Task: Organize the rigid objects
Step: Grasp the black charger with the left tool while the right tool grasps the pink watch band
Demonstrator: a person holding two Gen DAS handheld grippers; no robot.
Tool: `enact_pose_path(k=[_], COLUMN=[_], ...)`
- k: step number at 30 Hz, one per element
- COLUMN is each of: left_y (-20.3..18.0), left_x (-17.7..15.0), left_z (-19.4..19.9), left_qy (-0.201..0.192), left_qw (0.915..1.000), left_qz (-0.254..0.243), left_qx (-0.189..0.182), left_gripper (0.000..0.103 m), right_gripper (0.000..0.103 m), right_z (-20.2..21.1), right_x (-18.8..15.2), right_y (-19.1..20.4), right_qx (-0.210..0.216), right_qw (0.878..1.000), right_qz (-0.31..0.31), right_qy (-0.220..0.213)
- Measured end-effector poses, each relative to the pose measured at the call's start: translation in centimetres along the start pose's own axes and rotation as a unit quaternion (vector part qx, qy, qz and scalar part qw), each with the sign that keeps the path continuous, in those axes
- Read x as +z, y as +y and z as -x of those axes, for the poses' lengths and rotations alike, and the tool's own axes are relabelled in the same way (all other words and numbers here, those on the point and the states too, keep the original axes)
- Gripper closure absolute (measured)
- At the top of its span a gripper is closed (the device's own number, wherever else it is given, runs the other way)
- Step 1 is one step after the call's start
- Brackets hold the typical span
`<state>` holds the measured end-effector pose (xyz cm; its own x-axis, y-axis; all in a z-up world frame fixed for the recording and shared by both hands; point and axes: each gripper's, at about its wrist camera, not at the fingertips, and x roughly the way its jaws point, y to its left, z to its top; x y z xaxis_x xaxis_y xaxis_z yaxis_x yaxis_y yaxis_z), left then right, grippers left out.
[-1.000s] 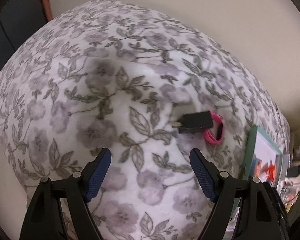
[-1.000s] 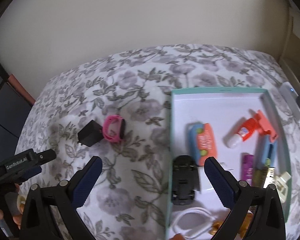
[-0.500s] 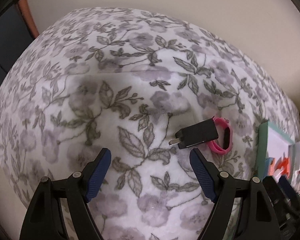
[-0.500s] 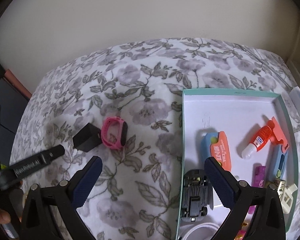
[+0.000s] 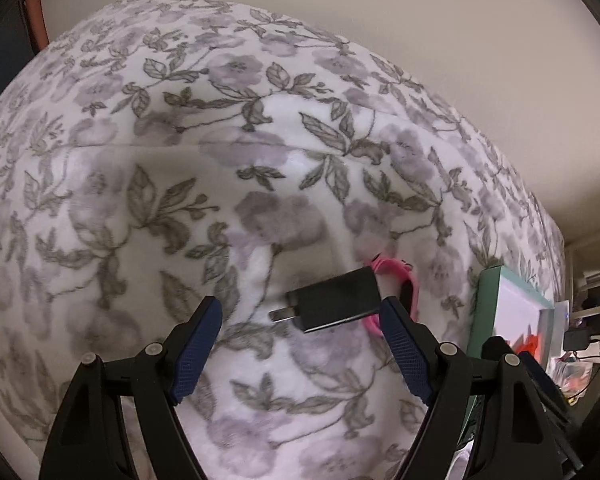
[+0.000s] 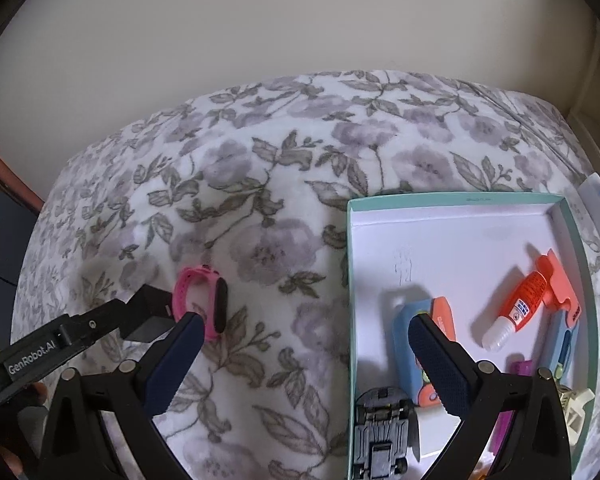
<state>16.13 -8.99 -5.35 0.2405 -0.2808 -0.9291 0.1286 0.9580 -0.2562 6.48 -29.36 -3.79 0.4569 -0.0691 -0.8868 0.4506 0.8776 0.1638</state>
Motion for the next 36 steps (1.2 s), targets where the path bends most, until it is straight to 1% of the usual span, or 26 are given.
enact_pose_path(k=[9, 20, 26, 28, 36], left_y=[-0.6, -1.2, -1.5, -1.6, -1.2], left_x=[0.8, 0.9, 0.8, 0.9, 0.9], left_z=[-2.1, -2.9, -3.0, -3.1, -3.0], left_qy=[0.010, 0.020, 0.022, 0.020, 0.026], left_qw=[0.9998, 0.9996, 0.9997, 0.9997, 0.9996], left_qz=[0.019, 0.017, 0.012, 0.009, 0.014], left_qx=[-0.005, -0.007, -0.008, 0.003, 0.000], left_gripper=[0.021, 0.022, 0.026, 0.033, 0.033], right_gripper=[0.000, 0.000, 0.000, 0.000, 0.000], right_z=[-0.1, -1.2, -1.1, -1.1, -1.3], right_x=[1.1, 1.0, 1.1, 1.1, 1.0], right_y=[0.6, 0.8, 0.6, 0.6, 1.1], right_qx=[0.003, 0.001, 0.003, 0.002, 0.006], right_qw=[1.000, 1.000, 1.000, 1.000, 1.000], right_qz=[0.011, 0.015, 0.011, 0.010, 0.014], right_qy=[-0.017, -0.007, -0.006, -0.006, -0.004])
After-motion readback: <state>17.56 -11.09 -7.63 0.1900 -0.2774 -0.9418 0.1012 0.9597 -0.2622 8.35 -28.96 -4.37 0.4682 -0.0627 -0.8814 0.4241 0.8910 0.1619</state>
